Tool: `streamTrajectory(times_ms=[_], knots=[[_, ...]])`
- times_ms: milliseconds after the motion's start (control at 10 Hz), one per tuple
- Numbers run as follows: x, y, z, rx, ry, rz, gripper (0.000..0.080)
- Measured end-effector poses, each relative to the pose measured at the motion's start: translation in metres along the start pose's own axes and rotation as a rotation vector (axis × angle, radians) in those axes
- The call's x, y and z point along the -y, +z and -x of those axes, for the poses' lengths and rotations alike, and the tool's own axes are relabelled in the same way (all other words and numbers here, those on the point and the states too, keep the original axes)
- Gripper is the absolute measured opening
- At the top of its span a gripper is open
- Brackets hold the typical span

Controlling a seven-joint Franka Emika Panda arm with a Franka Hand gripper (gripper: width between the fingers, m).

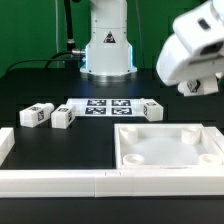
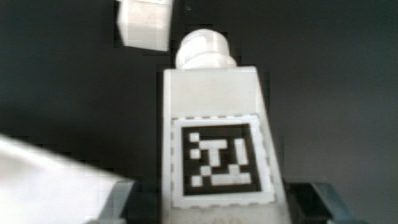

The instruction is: Assemble square table

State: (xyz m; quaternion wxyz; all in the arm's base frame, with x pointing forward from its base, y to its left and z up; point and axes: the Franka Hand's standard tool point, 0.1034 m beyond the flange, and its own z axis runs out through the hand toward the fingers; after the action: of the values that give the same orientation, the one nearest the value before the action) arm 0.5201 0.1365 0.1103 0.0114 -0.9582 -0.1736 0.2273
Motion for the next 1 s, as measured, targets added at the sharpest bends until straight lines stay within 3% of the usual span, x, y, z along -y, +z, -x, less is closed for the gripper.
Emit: streamTrajectory(times_ms=[400,500,600,700,1000], knots=[[-0.004,-0.001,-0.006,-0.263,0.012,0.031,0.0287],[-0.007,-0.005,-0.012,-0.339,0.048,0.022,0.0287],[-0.011,-0.011,-0.015,-0.397,0.107,-0.027,0.0287],[-0.014,-0.015,-0.022,-0.463,0.120,-0.025,0.0287],[-0.022,-0.015,-0.027,-0.686,0.128,0.026,0.0287]])
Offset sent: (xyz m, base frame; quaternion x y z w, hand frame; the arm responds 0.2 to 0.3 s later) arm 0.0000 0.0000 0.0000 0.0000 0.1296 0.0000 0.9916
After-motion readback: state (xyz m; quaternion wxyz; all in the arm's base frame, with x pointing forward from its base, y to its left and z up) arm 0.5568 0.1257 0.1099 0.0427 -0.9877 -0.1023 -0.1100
